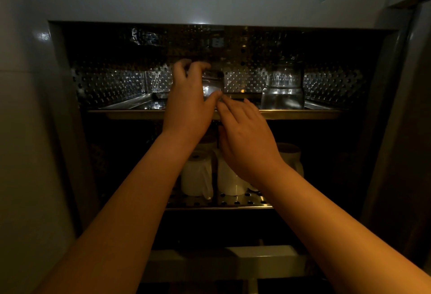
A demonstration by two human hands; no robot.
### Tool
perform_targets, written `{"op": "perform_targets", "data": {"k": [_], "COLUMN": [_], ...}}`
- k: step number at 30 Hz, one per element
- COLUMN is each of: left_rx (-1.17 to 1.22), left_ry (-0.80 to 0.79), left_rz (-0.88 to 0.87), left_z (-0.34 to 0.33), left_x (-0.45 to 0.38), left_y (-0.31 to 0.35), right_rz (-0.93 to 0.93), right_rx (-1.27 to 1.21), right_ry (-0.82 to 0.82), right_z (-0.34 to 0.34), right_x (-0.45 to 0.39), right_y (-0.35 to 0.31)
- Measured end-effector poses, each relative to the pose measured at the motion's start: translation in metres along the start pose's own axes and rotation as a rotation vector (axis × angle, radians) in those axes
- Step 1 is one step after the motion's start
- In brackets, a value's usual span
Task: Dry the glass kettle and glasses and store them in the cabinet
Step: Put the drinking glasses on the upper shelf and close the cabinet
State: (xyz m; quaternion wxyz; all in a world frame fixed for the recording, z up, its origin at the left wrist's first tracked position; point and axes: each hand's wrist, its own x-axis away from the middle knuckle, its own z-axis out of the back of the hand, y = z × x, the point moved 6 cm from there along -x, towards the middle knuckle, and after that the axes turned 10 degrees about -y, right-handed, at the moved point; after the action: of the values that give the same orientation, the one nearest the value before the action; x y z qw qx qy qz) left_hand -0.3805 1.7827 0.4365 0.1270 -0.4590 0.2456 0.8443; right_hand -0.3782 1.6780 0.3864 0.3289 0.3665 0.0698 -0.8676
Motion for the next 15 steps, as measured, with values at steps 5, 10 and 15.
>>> {"op": "perform_targets", "data": {"k": [5,10,15], "left_rx": [-0.030,-0.120,-0.219], "left_ry": [-0.026,-0.092,-0.135], "left_rz": [0.036,0.072,0.066], "left_z": [0.0029,0.0004,-0.0020], "left_x": [-0.0014,-0.0045,0.0045], "left_y": [-0.0021,-0.0052,-0.0071], "right_rz": [0.001,-0.008,-0.011], "right_rx": [-0.014,-0.004,0.013], "right_ry": [0.029,0.021,0.005], "right_z": [-0.0004,-0.0012,-0.0021], "right_x": [0.0001,-0.0001,0.0009], "right_y": [-0.0007,-0.0014,0.0002]}}
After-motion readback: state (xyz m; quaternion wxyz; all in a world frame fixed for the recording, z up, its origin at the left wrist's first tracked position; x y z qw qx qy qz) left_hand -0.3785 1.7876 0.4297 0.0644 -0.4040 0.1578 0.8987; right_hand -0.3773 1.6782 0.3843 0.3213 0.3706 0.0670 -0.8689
